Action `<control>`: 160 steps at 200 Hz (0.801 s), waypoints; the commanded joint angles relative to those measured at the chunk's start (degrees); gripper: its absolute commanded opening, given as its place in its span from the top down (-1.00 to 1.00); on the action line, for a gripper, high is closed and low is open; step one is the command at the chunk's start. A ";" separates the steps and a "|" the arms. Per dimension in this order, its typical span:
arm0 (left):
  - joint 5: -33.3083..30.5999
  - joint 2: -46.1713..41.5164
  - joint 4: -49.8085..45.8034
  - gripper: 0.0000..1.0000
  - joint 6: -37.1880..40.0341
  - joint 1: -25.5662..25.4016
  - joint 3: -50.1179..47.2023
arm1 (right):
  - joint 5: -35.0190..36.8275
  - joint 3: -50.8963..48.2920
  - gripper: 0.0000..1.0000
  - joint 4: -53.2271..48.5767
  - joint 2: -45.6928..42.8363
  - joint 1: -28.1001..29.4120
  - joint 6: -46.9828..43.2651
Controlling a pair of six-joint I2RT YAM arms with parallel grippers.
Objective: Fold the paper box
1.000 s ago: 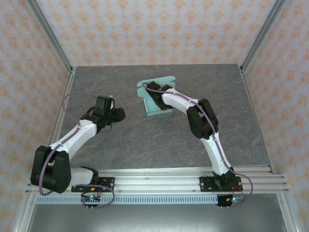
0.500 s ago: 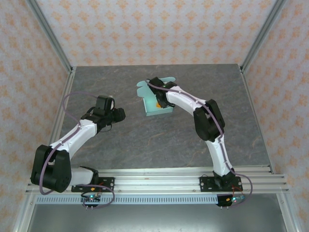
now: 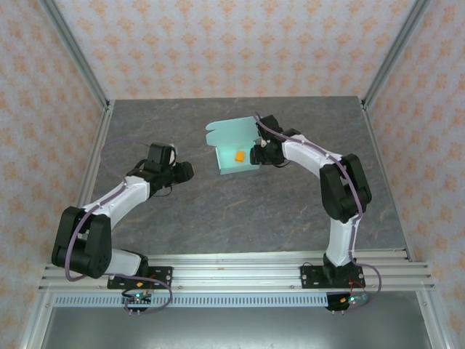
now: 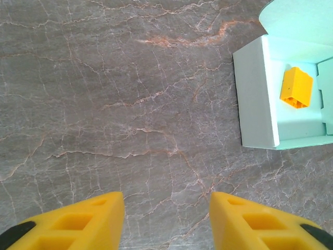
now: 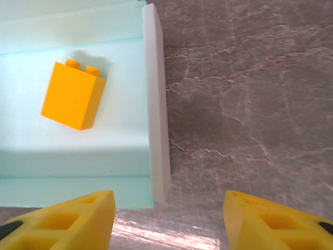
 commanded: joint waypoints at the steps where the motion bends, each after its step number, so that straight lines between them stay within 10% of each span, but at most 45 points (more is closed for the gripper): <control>1: 0.05 0.22 1.73 0.05 -0.34 -0.73 2.10 | -7.84 -0.21 -0.14 7.56 1.73 -0.70 2.92; 91: -2.69 3.02 5.10 -0.05 0.72 -0.15 4.45 | -15.70 -7.38 -0.07 14.27 -0.67 -0.62 5.91; 160: 7.78 9.96 20.32 -0.27 14.46 1.03 8.74 | -14.73 -4.59 -0.13 14.42 -7.57 -9.40 -10.69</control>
